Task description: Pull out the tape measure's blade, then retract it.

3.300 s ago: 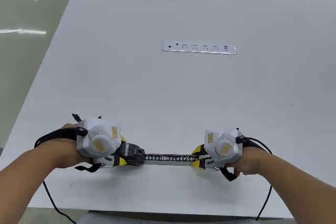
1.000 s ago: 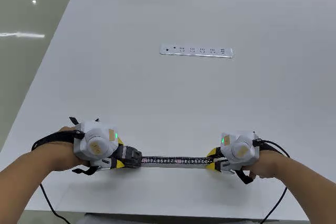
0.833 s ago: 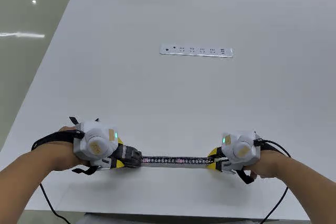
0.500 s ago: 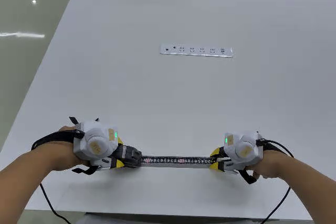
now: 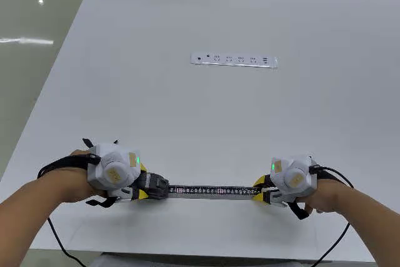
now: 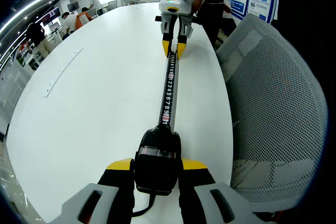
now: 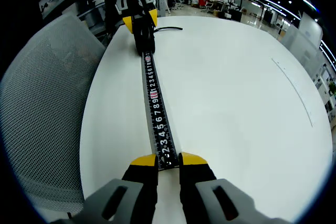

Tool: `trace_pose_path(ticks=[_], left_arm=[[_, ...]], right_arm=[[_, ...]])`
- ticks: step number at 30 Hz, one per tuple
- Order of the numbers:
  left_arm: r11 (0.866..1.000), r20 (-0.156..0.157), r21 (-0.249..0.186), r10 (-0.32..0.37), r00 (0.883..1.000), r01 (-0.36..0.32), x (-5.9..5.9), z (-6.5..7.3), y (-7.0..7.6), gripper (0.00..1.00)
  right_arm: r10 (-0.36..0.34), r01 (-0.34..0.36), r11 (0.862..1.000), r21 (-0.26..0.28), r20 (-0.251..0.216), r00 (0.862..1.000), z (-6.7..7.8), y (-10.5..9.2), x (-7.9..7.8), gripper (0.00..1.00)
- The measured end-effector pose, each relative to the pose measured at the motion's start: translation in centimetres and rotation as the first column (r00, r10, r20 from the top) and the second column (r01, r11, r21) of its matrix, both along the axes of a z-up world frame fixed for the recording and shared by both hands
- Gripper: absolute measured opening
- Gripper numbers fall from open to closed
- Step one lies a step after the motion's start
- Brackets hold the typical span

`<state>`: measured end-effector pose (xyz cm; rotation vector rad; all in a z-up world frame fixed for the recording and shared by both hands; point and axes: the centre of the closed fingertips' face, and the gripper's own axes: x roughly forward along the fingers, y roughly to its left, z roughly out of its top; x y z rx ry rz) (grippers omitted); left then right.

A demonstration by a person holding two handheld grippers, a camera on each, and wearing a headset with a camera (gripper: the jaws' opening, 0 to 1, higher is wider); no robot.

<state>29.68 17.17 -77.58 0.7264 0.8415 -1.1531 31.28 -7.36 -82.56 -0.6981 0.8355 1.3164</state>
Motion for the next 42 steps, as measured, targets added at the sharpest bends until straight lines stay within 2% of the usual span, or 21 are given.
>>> trace_pose_path(ticks=[29, 39, 42], left_arm=[[1.000, 0.002, 0.001, 0.002, 1.000, -0.002, 0.04, -0.09, 0.06, 0.29], [1.000, 0.006, -0.003, 0.001, 1.000, -0.001, 0.09, -0.10, 0.01, 0.29], [1.000, 0.013, -0.004, -0.002, 1.000, 0.002, 0.05, -0.09, -0.03, 0.29]], right_arm=[[-0.013, 0.013, 1.000, -0.011, -0.003, 1.000, 0.05, -0.62, 0.02, 0.14], [-0.033, 0.033, 0.999, -0.018, -0.023, 0.999, 0.07, -0.60, 0.02, 0.14], [-0.008, 0.007, 0.999, -0.035, -0.018, 1.000, 0.02, -0.55, 0.01, 0.14]])
